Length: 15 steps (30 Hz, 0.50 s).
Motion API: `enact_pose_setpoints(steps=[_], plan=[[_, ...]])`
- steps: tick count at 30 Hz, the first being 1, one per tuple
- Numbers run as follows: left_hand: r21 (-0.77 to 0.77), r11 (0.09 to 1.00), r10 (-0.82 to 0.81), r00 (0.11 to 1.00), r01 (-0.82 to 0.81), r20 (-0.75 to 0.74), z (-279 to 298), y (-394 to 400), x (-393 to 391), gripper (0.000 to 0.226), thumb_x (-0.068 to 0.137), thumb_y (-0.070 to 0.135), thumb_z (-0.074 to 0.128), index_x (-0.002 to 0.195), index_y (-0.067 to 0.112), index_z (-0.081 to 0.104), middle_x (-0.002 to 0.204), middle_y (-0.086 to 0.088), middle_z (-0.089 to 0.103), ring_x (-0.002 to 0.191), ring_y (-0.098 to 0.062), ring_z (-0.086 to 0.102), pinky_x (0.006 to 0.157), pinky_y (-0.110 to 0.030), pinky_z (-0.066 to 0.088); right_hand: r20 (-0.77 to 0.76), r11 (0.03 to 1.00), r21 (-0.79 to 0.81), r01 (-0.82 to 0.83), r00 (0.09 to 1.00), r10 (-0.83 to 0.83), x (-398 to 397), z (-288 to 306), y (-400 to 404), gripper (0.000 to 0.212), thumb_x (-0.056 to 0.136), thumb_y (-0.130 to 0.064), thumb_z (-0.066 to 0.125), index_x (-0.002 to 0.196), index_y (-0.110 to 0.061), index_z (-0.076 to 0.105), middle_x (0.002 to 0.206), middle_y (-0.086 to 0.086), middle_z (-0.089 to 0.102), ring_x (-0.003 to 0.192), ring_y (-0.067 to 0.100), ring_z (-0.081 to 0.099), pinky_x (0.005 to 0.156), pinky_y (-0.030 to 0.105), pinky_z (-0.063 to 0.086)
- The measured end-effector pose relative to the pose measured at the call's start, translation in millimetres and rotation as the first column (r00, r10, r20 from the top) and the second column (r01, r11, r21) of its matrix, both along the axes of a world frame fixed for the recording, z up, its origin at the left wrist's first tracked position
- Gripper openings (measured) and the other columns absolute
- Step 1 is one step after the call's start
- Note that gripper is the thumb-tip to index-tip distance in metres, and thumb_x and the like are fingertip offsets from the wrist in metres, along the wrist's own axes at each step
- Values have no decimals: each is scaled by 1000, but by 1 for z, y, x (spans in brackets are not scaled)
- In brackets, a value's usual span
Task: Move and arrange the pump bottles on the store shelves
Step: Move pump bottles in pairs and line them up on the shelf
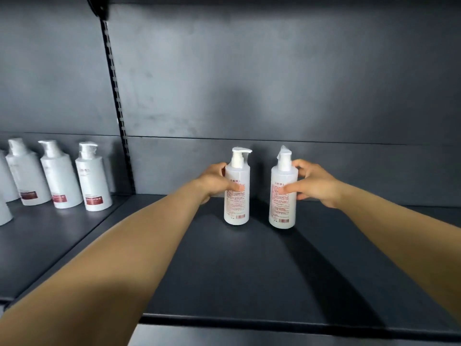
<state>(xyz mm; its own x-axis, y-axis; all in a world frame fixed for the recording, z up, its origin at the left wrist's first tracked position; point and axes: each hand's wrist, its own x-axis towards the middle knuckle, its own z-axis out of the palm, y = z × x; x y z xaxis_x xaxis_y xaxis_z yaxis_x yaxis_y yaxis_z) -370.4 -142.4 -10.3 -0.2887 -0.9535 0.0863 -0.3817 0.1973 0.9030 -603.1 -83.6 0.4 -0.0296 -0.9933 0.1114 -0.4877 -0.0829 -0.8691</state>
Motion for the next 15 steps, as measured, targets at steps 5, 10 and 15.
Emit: enact_pose_setpoints(steps=[5, 10, 15], plan=[[-62, 996, 61, 998, -61, 11, 16, 10, 79, 44, 72, 2, 76, 112, 8, 59, 107, -4, 65, 100, -20, 61, 90, -31, 48, -14, 996, -46, -72, 997, 72, 75, 16, -7, 57, 70, -5, 80, 118, -20, 54, 113, -1, 67, 103, 18, 65, 85, 43, 56], [-76, 989, 131, 991, -129, 15, 26, 19, 180, 44, 69, 4, 79, 109, 13, 63, 109, -2, 69, 105, -19, 63, 98, -35, 48, -14, 985, -63, -163, 987, 162, 174, 25, -12, 55, 71, -3, 79, 116, -22, 53, 114, 1, 66, 102, 18, 64, 82, 41, 56], [-49, 990, 134, 991, -132, 30, 34, 27, 282, 38, 70, 2, 78, 102, 15, 63, 105, -1, 69, 99, -17, 64, 91, -30, 50, -35, 975, -64, -211, 977, 209, 284, 28, -19, 59, 72, -5, 79, 120, -26, 52, 116, -2, 65, 106, 18, 62, 88, 46, 54]])
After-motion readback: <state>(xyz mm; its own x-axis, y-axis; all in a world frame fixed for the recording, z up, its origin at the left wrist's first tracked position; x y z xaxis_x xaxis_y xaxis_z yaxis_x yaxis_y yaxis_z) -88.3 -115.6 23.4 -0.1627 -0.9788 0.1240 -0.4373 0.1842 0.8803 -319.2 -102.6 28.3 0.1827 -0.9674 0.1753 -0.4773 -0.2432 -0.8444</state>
